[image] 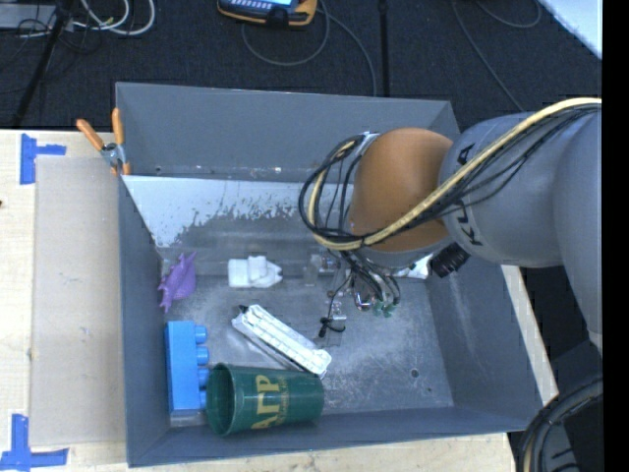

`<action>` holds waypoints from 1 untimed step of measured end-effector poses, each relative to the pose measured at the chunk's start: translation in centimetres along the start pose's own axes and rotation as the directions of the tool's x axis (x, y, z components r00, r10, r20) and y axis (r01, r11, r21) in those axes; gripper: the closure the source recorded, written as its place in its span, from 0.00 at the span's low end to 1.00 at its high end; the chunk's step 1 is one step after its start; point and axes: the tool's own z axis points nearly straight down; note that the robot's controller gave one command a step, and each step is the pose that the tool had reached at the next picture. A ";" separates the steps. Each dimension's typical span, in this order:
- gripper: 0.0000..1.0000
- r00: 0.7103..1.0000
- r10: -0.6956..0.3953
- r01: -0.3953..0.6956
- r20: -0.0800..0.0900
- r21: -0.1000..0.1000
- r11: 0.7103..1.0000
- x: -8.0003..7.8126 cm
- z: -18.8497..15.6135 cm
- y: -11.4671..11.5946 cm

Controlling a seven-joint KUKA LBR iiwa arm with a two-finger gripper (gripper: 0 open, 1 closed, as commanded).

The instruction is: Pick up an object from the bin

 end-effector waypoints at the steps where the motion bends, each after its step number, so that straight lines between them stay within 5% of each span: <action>1: 0.00 0.999 -0.038 0.038 0.005 0.000 0.999 0.6 0.9 0.1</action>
Offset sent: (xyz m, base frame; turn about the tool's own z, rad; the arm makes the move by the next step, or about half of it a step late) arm -0.0573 -0.0126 -0.0575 -0.2179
